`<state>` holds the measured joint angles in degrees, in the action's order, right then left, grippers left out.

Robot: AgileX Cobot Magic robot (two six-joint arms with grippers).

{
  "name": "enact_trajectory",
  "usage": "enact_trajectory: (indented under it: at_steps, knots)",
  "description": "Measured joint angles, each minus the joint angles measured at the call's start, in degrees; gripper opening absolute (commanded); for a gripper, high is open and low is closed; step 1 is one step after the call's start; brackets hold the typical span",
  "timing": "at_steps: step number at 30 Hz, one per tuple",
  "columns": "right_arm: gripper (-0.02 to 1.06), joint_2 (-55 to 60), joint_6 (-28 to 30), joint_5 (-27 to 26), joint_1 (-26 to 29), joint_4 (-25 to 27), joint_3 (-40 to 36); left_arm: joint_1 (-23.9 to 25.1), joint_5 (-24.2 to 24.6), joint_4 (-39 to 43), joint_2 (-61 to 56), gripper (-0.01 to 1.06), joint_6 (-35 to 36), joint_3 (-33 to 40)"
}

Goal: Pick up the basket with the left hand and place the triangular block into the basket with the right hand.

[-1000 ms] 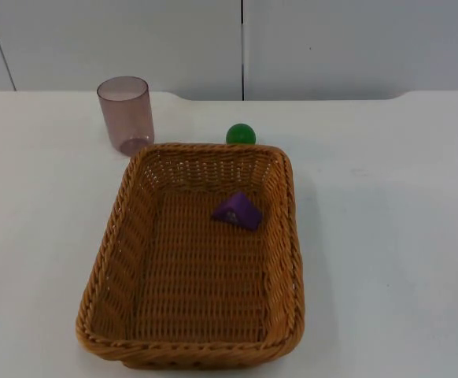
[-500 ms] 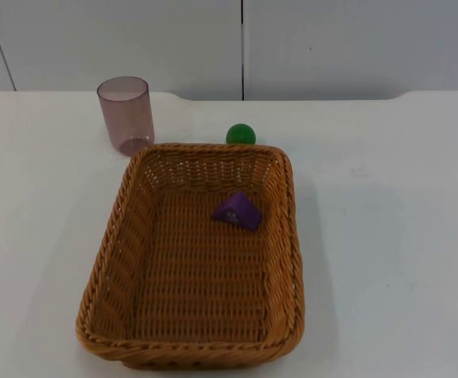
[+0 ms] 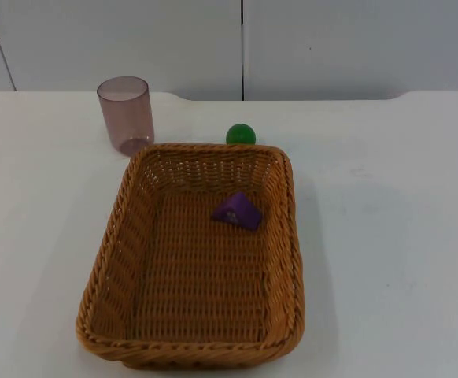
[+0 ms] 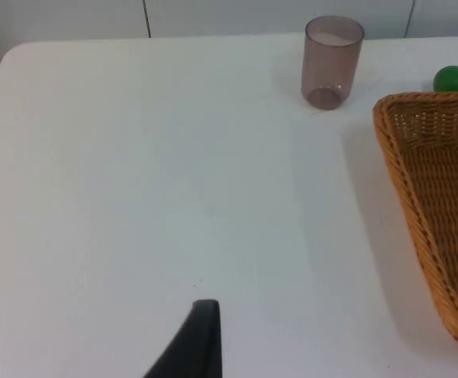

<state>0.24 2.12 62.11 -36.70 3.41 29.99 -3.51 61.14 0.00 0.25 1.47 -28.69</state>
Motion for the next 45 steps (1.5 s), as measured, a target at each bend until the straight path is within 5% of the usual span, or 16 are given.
enact_trajectory:
  at_steps: [18, 23, 45]
  knots:
    - [0.74, 0.0, -2.1, 0.0, 0.0, -3.0, -0.1, 0.0, 0.2, 0.0, 0.0, 1.05, 0.0, 0.2]
    - [1.06, 0.0, -2.1, 0.0, 0.0, -3.0, -0.1, 0.0, 0.2, 0.0, 0.0, 1.05, 0.0, 0.2]
    - [1.05, 0.0, -2.1, 0.0, 2.4, -3.0, -0.1, 0.0, 0.2, 1.3, 0.0, 1.05, 1.4, 0.2]
